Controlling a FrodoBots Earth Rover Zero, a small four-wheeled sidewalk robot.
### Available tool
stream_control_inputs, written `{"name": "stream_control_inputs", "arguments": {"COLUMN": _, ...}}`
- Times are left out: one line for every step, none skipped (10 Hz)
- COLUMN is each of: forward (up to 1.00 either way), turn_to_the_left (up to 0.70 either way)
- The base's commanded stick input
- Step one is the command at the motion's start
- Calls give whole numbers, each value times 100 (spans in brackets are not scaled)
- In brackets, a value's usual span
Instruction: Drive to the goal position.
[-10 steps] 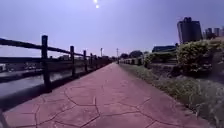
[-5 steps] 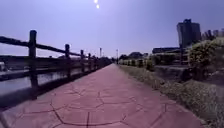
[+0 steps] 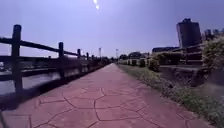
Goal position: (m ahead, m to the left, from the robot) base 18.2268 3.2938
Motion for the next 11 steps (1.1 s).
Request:
{"name": "stream_control_inputs", "arguments": {"forward": 0, "turn_to_the_left": 0}}
{"name": "stream_control_inputs", "arguments": {"forward": 0, "turn_to_the_left": 0}}
{"name": "stream_control_inputs", "arguments": {"forward": 0, "turn_to_the_left": 0}}
{"name": "stream_control_inputs", "arguments": {"forward": 0, "turn_to_the_left": 0}}
{"name": "stream_control_inputs", "arguments": {"forward": 0, "turn_to_the_left": 0}}
{"name": "stream_control_inputs", "arguments": {"forward": 0, "turn_to_the_left": 0}}
{"name": "stream_control_inputs", "arguments": {"forward": 23, "turn_to_the_left": 1}}
{"name": "stream_control_inputs", "arguments": {"forward": 56, "turn_to_the_left": 1}}
{"name": "stream_control_inputs", "arguments": {"forward": 84, "turn_to_the_left": 1}}
{"name": "stream_control_inputs", "arguments": {"forward": 100, "turn_to_the_left": 1}}
{"name": "stream_control_inputs", "arguments": {"forward": 100, "turn_to_the_left": 1}}
